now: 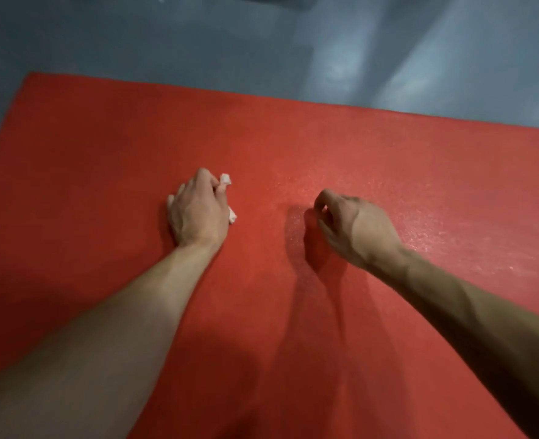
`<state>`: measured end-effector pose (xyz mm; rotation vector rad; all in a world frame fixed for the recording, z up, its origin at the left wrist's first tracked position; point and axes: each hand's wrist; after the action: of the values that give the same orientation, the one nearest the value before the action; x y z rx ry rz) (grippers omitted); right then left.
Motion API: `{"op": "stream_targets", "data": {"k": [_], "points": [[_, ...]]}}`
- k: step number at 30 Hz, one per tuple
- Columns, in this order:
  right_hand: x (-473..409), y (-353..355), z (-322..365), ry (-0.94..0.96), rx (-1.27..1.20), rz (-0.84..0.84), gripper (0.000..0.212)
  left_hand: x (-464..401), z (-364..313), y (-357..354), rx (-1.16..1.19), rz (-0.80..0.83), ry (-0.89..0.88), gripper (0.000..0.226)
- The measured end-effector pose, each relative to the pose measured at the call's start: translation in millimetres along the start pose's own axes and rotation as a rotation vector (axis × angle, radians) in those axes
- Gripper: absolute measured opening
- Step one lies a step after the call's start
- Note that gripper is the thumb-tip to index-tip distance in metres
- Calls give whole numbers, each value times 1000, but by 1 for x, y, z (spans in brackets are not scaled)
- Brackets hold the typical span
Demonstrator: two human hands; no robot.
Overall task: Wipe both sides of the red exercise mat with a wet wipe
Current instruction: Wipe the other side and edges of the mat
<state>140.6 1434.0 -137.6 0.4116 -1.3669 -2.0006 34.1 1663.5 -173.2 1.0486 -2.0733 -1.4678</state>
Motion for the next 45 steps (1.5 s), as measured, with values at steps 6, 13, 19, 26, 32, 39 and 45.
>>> {"op": "stream_targets", "data": {"k": [6,13,19,26,32,39,45], "points": [[-18,-36,47,-56,-210,-53,35,30,-17,10,316,277,-110,11],[2,-45,60,-85,-238,-85,27,29,24,39,249,197,-188,32],[-8,-73,86,-18,-93,-170,24,14,75,39,-54,23,-135,49],[-35,-57,42,65,-9,-312,21,14,71,11,-128,68,-206,56],[-49,-22,-45,-256,-9,-414,15,16,71,4,-157,41,-197,54],[-58,-54,37,-68,-72,-410,22,15,68,4,-167,44,-165,56],[-59,-44,24,265,40,-312,4,14,68,3,-141,31,-148,56]]}}
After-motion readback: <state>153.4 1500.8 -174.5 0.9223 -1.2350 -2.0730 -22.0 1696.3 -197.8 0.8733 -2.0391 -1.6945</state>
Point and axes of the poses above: each hand's wrist, its own x-axis away from the middle knuckle, its own y-axis out of the back of the hand, z = x × y, and after that the axes turned 4 degrees about -z, right-handed
